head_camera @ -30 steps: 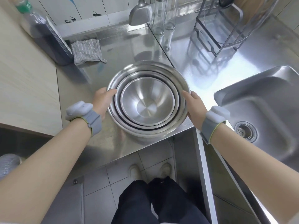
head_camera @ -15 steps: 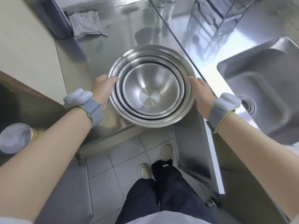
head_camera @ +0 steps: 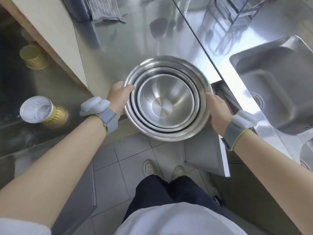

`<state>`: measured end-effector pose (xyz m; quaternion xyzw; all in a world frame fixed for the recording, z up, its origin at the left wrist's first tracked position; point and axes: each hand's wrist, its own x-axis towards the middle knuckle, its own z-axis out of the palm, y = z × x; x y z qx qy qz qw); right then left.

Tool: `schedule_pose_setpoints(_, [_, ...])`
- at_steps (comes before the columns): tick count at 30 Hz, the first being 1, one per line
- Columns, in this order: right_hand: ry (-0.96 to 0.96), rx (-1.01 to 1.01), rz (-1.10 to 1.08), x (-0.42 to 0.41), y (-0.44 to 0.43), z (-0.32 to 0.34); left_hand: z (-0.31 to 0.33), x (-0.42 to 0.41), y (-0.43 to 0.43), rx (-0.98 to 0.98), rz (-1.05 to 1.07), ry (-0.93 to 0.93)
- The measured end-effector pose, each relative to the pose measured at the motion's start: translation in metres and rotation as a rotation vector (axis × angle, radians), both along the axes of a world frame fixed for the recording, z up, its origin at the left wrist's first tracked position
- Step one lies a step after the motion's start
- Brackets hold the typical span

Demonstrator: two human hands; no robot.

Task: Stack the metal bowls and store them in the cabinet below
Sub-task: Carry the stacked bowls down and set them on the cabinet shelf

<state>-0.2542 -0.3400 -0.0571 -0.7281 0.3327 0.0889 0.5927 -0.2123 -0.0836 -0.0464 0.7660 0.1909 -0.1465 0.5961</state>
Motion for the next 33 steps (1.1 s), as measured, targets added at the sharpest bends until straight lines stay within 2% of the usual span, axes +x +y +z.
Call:
schedule_pose_setpoints(12, [0.002, 0.001, 0.07, -0.037, -0.016, -0.017, -0.014, -0.062, -0.016, -0.003, 0.106, -0.022])
schedule_pose_setpoints(23, [0.202, -0.012, 0.262, -0.066, -0.033, -0.07, -0.068, -0.14, -0.035, -0.003, 0.267, 0.207])
schedule_pose_setpoints(33, [0.305, -0.048, 0.336, -0.063, -0.019, -0.129, -0.137, -0.153, -0.027, -0.061, 0.368, 0.352])
